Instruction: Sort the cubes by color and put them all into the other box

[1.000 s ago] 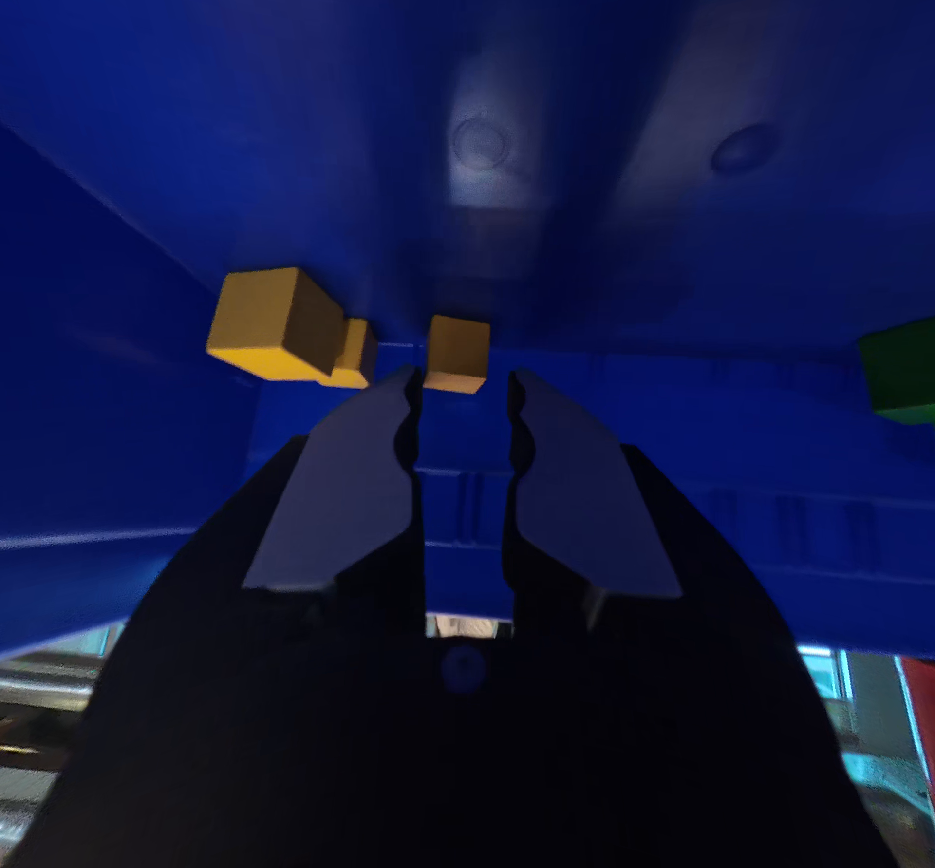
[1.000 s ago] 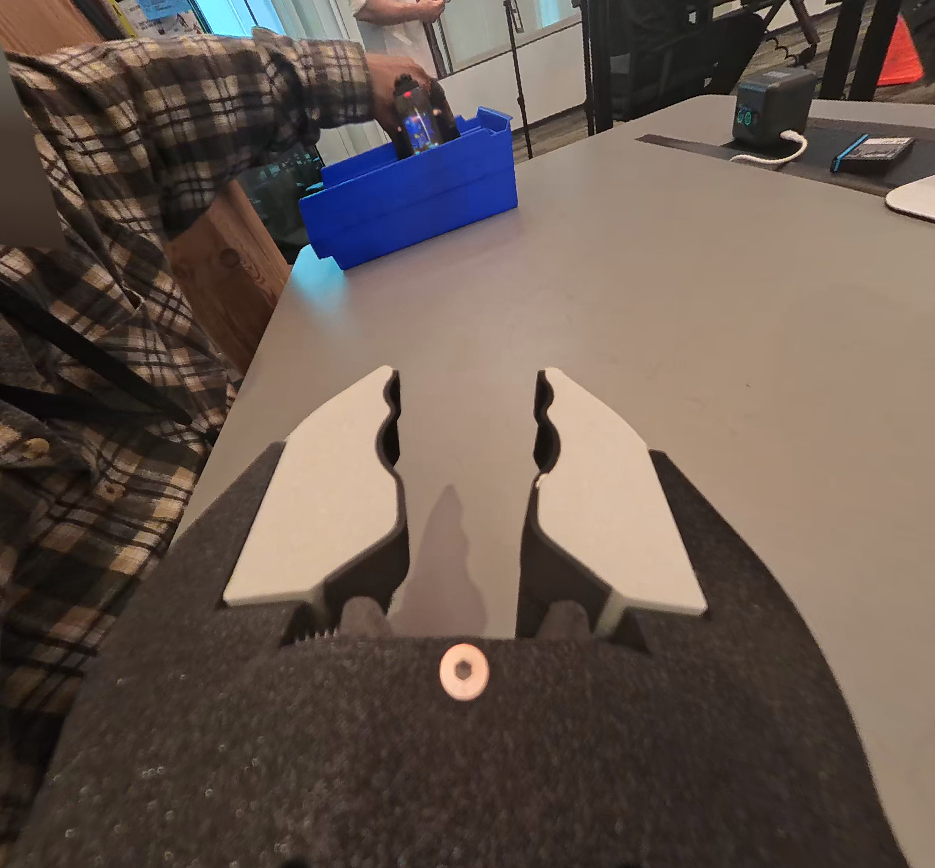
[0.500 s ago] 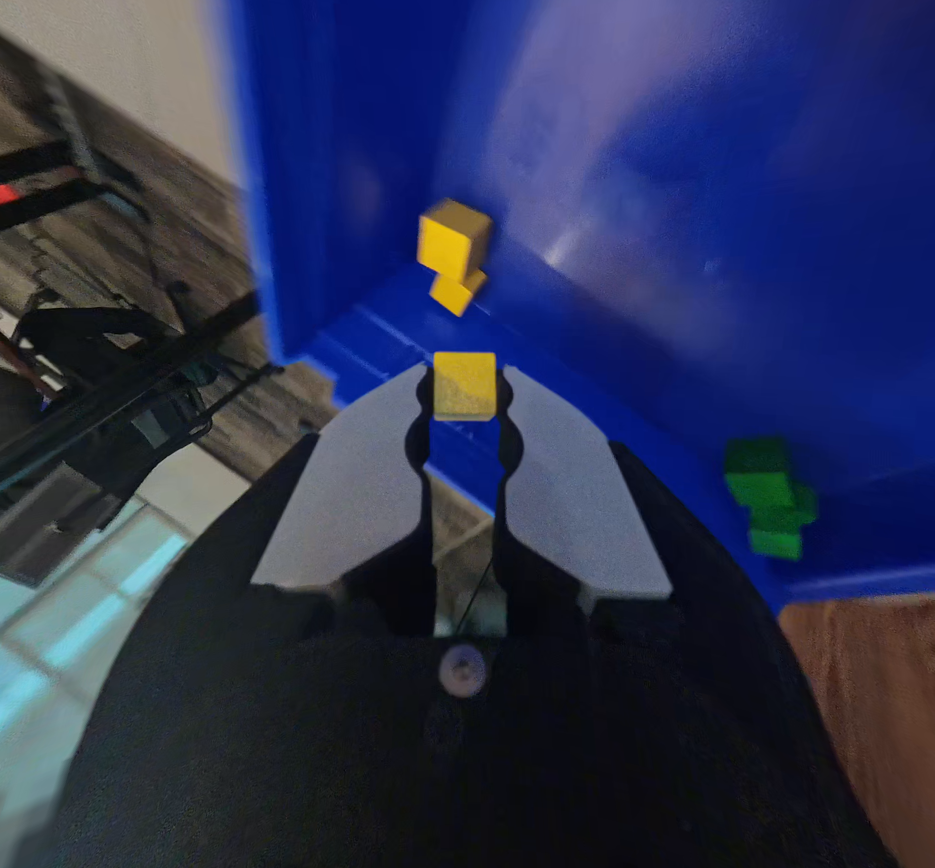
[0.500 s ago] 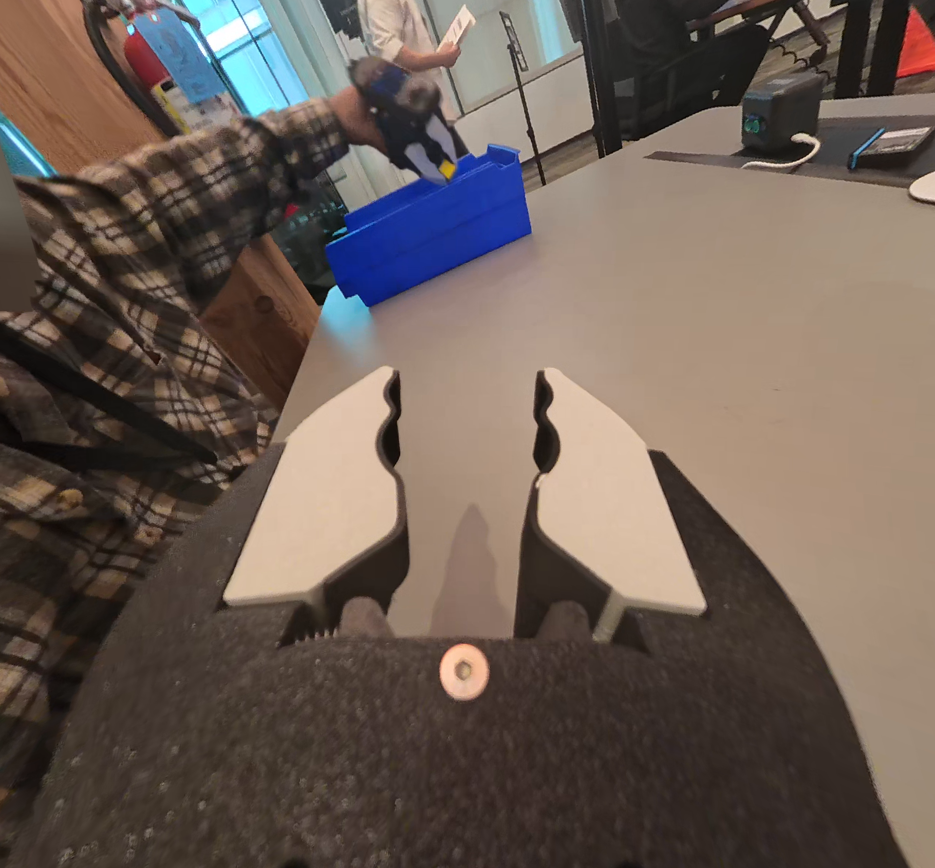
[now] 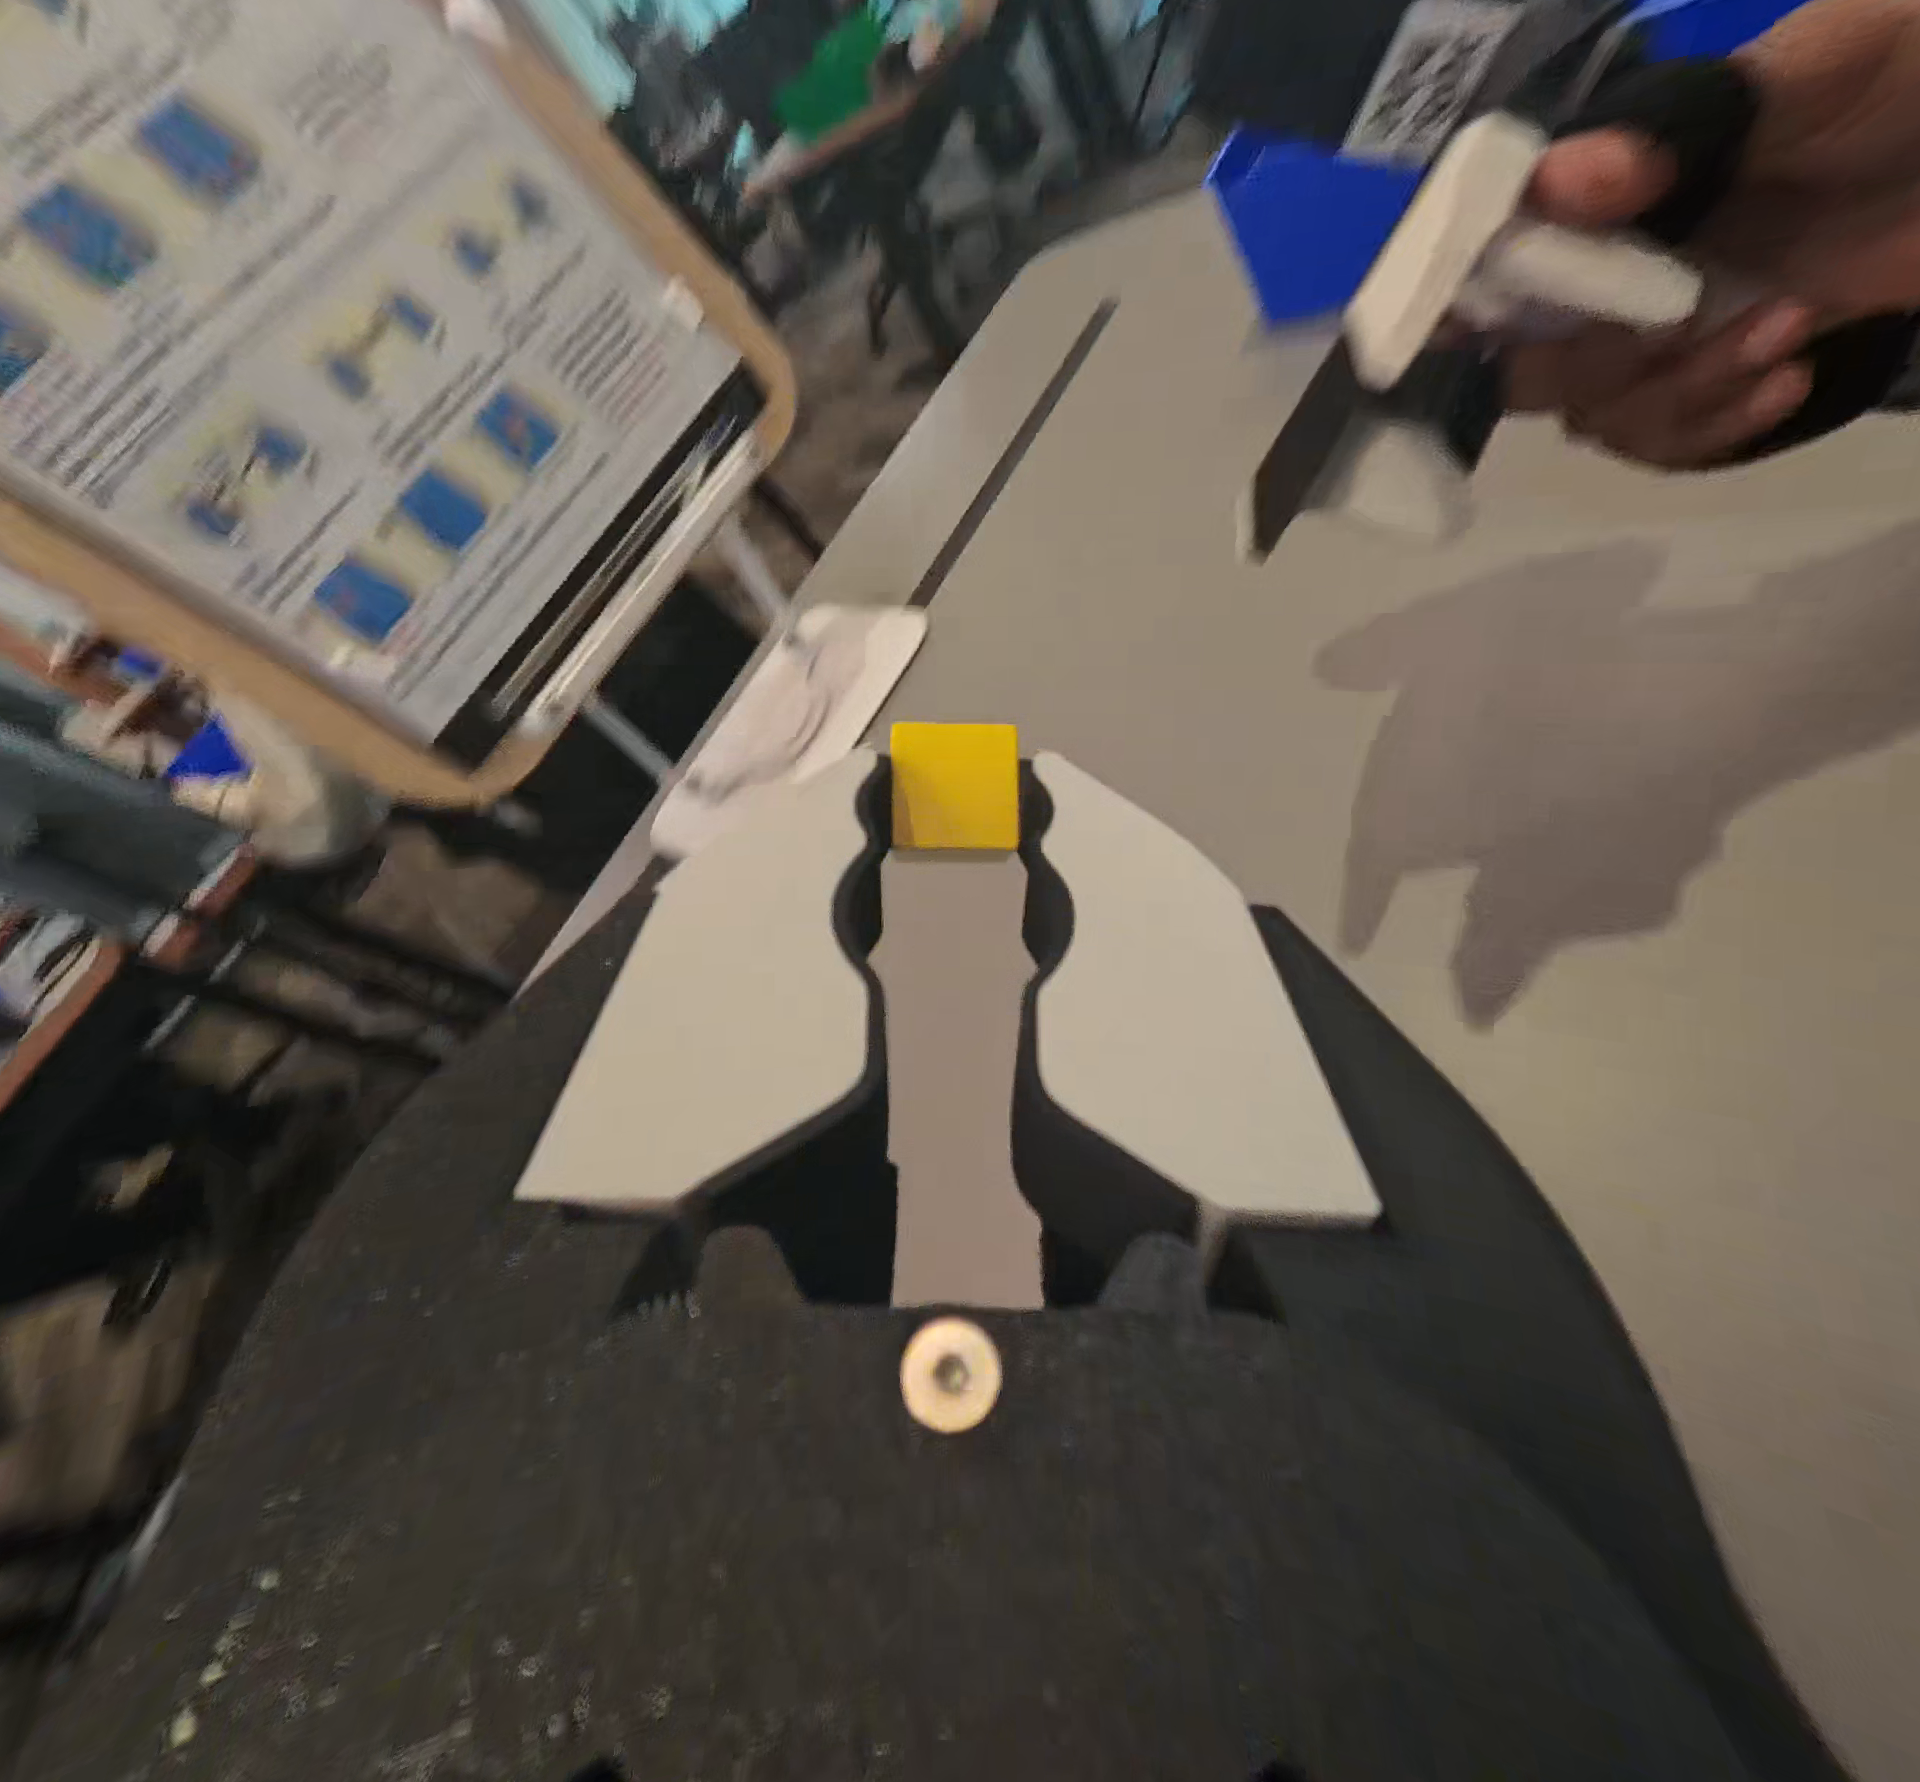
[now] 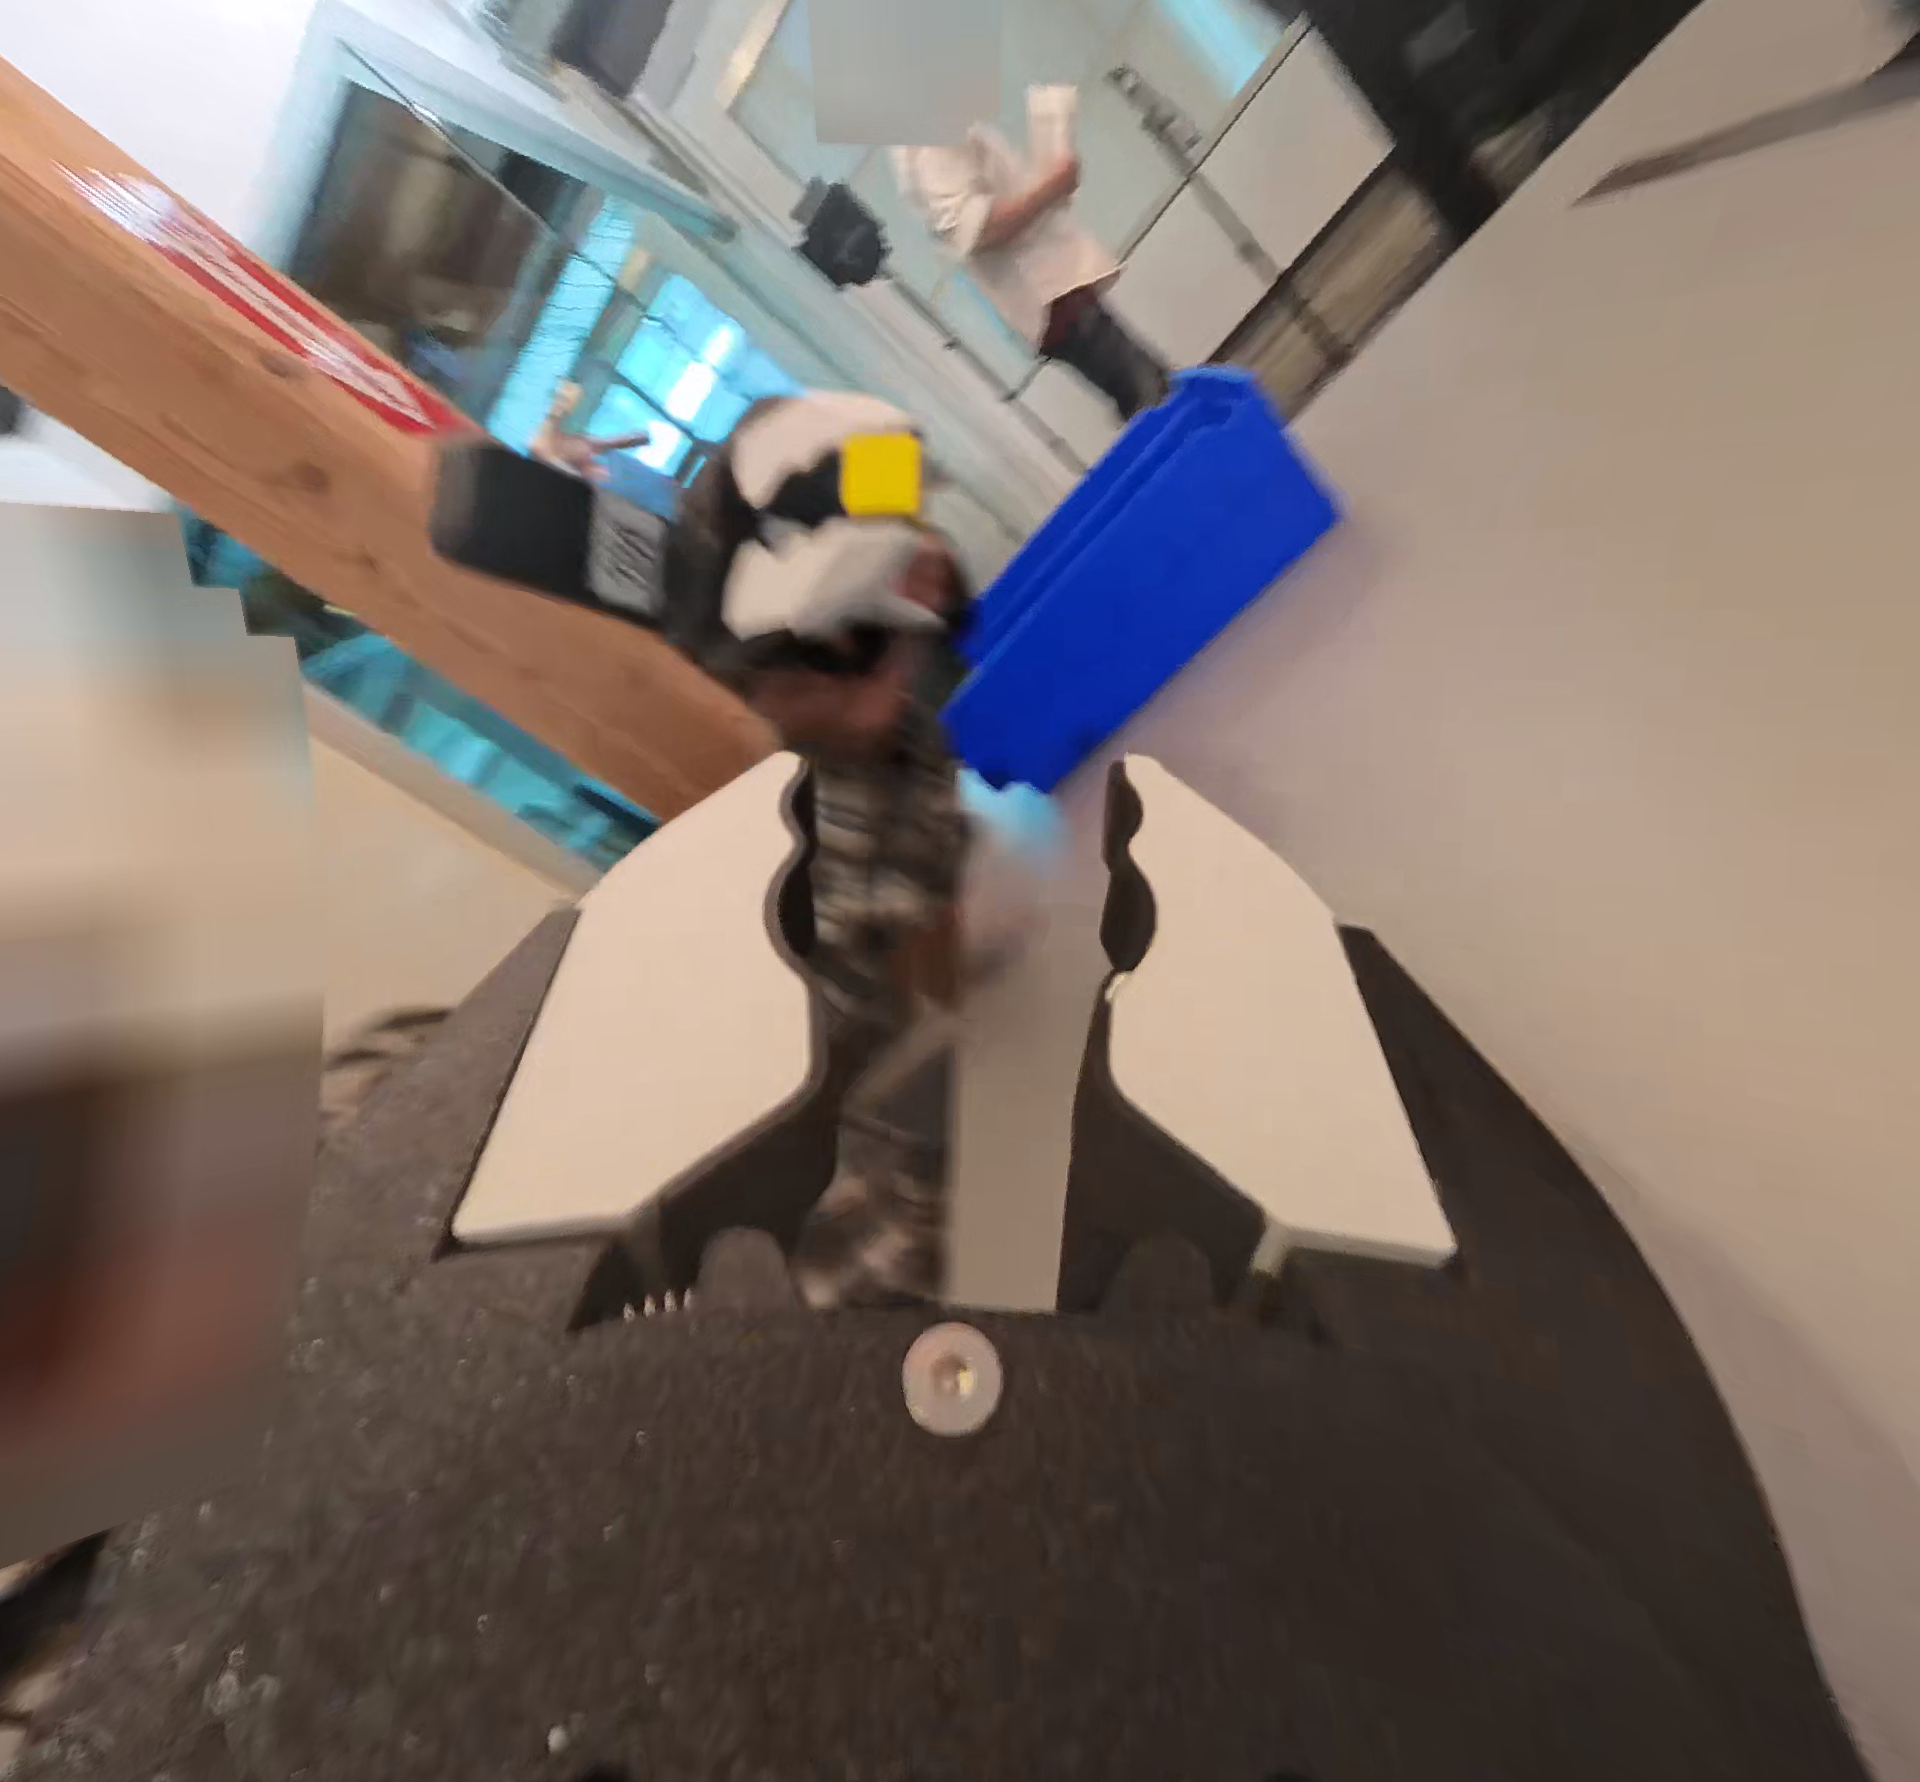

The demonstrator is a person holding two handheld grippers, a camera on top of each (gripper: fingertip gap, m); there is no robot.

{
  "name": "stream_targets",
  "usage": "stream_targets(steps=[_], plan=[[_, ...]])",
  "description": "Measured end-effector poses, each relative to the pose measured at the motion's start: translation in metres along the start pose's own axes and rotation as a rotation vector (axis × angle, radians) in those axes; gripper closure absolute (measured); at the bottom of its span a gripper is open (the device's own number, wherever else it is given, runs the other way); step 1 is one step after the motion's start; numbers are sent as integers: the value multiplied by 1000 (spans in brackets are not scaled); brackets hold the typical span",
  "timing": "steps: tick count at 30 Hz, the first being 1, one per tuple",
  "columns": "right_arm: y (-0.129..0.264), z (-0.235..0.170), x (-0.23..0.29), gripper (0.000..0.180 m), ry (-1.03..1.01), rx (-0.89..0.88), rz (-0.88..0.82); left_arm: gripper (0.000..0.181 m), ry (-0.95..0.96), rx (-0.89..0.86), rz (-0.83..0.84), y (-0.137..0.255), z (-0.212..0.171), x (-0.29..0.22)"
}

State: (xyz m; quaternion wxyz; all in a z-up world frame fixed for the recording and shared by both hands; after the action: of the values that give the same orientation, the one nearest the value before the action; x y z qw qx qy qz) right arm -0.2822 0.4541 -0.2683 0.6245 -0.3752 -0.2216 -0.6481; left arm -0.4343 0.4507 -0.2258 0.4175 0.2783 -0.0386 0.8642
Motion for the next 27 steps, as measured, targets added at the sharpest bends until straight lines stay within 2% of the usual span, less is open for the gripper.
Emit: stream_targets(steps=[3, 8, 13, 16, 18, 21, 22, 24, 26, 27], plan=[[-10, -3, 6, 127, -95, 48, 20, 159, 8, -154, -95, -38, 9, -36], [-12, -5, -12, 126, -50, 110, -153, 159, -39, -94, -144, -75, -10, -68], [-16, -6, -28, 128, 9, 172, -248, 159, -35, -68, -154, -82, -22, -77], [-23, -11, -32, 133, 2, 212, -243, 159, -30, -76, -153, -81, -20, -77], [-27, -13, -29, 157, -18, 231, -188, 159, -19, -82, -151, -81, -18, -77], [-24, -12, -25, 158, -17, 261, -188, 159, 9, -111, -146, -81, -16, -79], [-19, -10, -24, 158, 4, 271, -202, 158, 27, -133, -150, -80, -14, -80], [3, 2, -19, 158, 60, 273, -255, 136, 84, -159, -159, -81, -13, -83], [45, 28, -16, 158, 115, 264, -363, 117, 155, -165, -193, -81, -13, -86], [74, 46, -14, 158, 148, 244, -443, 114, 181, -172, -211, -82, -14, -89]])
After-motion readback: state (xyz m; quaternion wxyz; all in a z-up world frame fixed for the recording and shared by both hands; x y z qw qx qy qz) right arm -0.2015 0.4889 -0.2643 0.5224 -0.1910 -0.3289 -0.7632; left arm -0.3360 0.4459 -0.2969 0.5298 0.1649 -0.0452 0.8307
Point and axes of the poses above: each gripper's, where its closed fingertips meet, y back along the fingers, z out of its top, x = y × z across the jaws, the point moved 3 cm from there along y, back along the fingers, and after that the axes turned 9 degrees about -x, right-handed, at the moved point
